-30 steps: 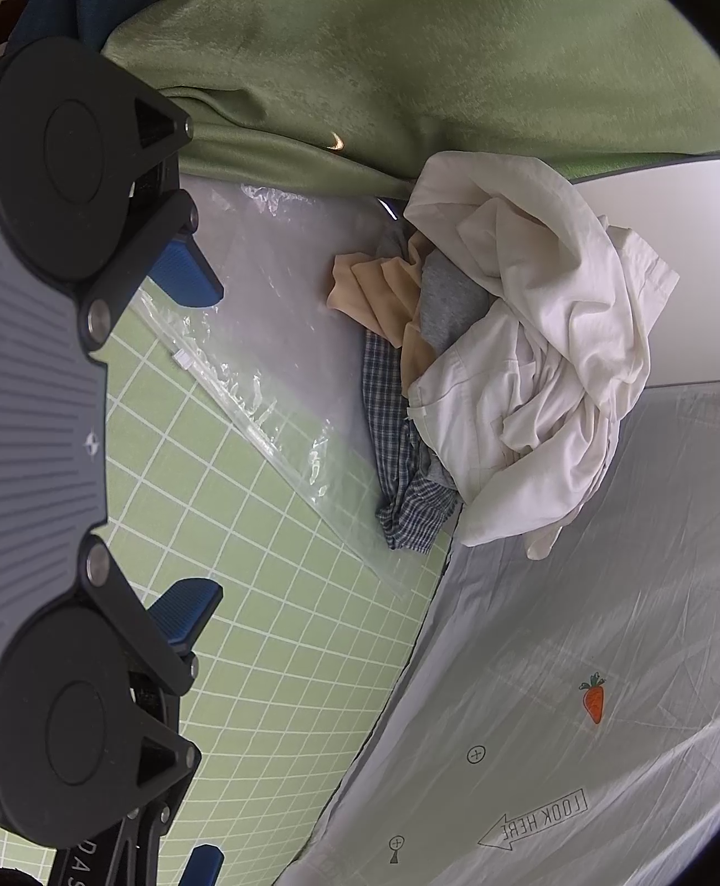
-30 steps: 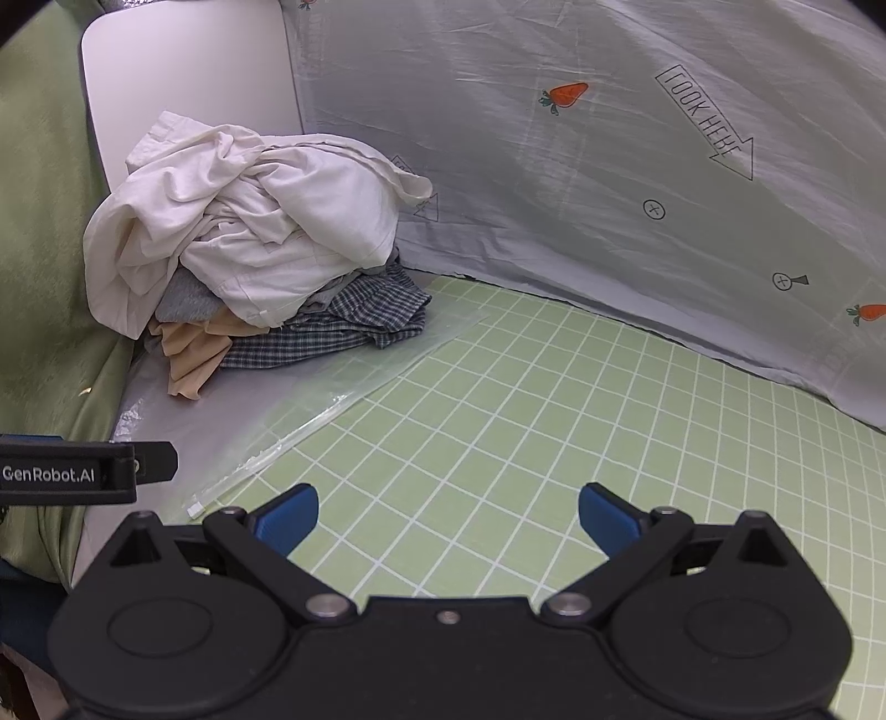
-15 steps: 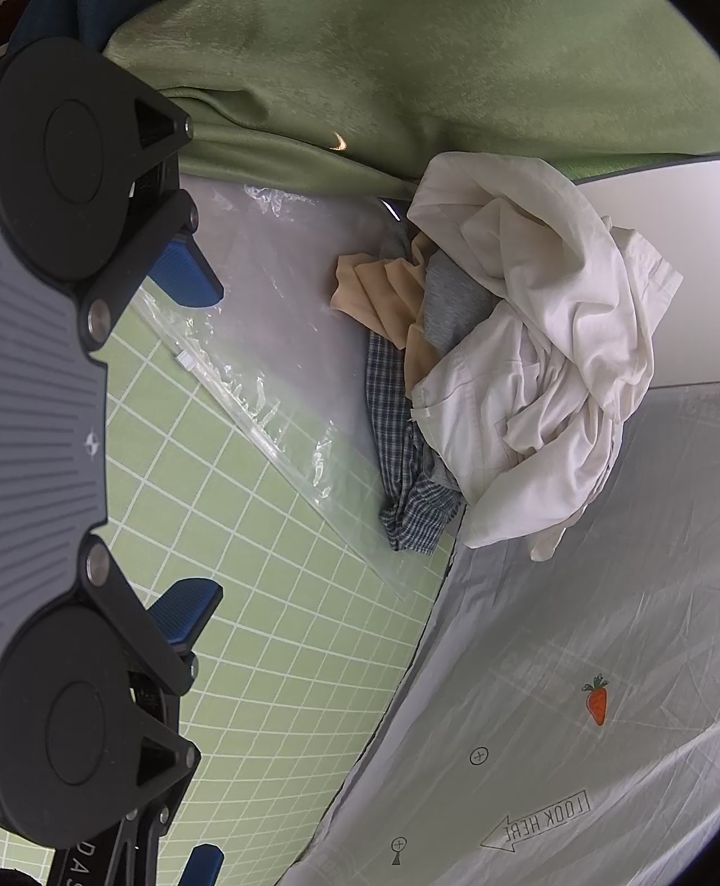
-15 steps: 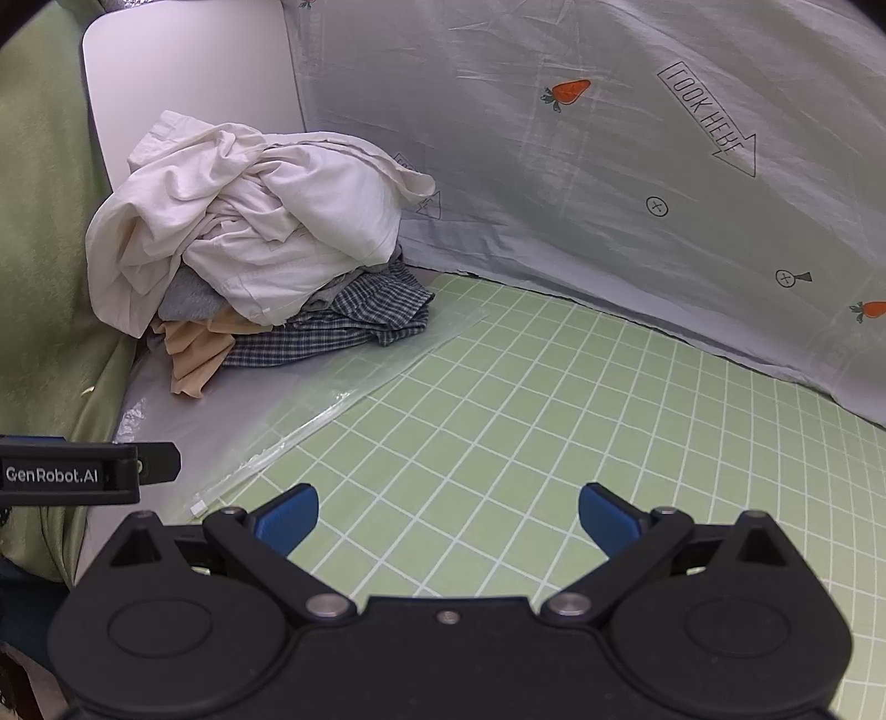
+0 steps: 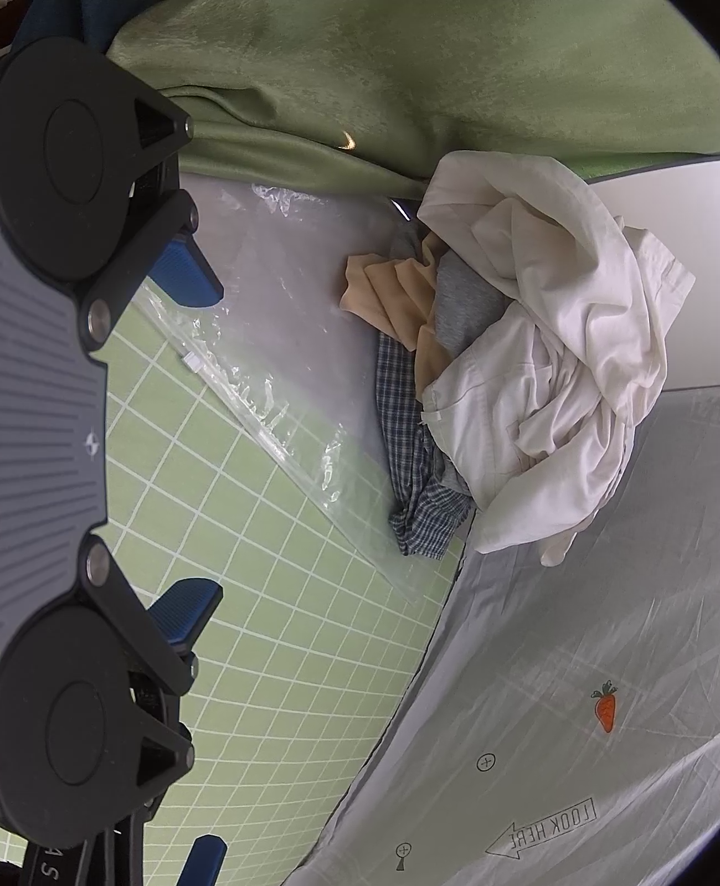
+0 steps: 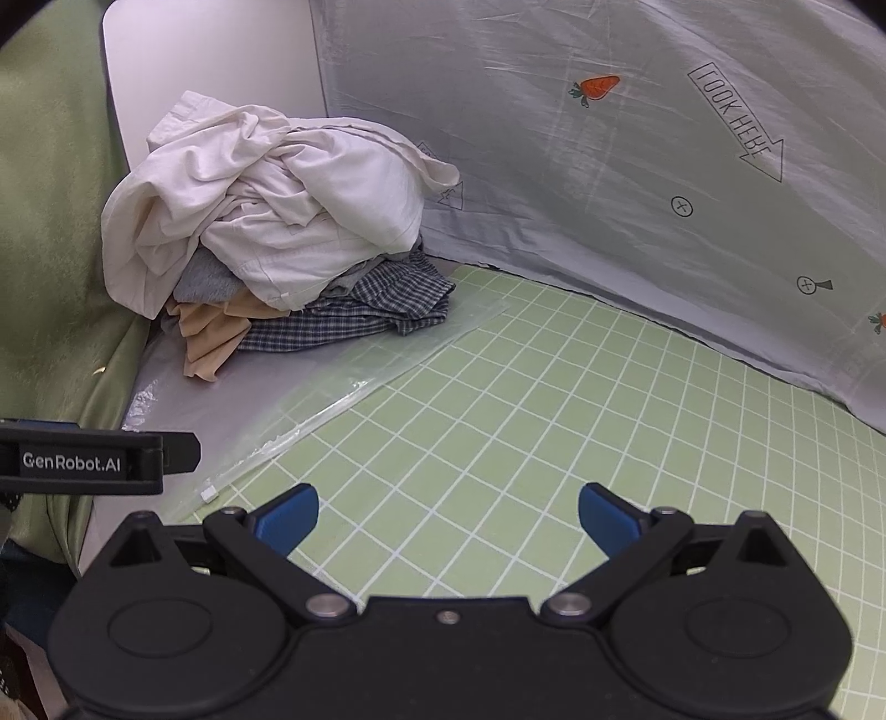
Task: Fold clothes
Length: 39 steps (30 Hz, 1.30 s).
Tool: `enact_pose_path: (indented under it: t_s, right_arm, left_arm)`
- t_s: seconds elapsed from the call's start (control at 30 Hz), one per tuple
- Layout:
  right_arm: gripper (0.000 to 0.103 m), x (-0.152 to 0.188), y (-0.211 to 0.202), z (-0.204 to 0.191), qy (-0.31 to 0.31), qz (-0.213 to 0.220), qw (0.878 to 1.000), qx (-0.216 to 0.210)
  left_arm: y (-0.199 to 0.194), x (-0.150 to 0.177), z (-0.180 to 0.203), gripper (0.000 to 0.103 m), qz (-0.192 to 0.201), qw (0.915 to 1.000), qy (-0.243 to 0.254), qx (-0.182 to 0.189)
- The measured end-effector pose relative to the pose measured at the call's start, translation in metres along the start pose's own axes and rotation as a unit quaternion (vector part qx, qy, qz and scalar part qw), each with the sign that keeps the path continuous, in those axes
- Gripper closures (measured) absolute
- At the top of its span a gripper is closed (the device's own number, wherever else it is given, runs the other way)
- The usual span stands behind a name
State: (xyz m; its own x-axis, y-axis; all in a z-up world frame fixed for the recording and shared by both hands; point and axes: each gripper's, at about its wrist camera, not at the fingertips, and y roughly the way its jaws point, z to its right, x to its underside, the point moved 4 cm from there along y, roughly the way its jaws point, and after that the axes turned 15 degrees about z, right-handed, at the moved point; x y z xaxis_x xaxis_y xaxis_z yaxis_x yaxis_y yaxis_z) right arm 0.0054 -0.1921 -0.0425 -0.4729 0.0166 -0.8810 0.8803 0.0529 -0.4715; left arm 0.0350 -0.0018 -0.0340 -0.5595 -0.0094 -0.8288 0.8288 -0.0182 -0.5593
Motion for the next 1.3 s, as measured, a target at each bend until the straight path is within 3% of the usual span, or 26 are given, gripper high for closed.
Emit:
enact_pose_path:
  t_s: [0.5, 0.77, 0.97, 1.07, 1.13, 1.27, 1.3]
  right_arm:
    - [0.003, -0.008, 0.049, -0.036, -0.049, -0.03, 0.997, -0.046]
    - [0.008, -0.055, 0.131, -0.044, -0.055, -0.013, 0.998, -0.032]
    - [0.021, -0.103, 0.205, -0.045, -0.054, 0.017, 0.998, -0.016]
    - [0.025, -0.124, 0.244, -0.049, -0.069, 0.028, 0.997, -0.016]
    - [0.034, -0.135, 0.267, -0.055, -0.075, 0.033, 0.996, -0.026]
    - [0.041, -0.15, 0.302, -0.069, -0.101, 0.043, 0.993, -0.039]
    - [0.048, -0.152, 0.31, -0.073, -0.109, 0.044, 0.992, -0.042]
  left_arm:
    - [0.049, -0.006, -0.023, 0.0, -0.048, 0.9983, -0.023, -0.024]
    - [0.122, -0.066, -0.06, 0.0, -0.025, 0.9973, -0.047, -0.051]
    - [0.181, -0.116, -0.085, 0.002, 0.0, 0.9954, -0.07, -0.064]
    - [0.209, -0.137, -0.091, 0.011, 0.008, 0.9946, -0.086, -0.058]
    - [0.224, -0.147, -0.094, 0.022, 0.01, 0.9936, -0.102, -0.049]
    - [0.243, -0.158, -0.092, 0.053, 0.004, 0.9933, -0.111, -0.03]
    - [0.245, -0.159, -0.09, 0.059, 0.005, 0.9937, -0.108, -0.028]
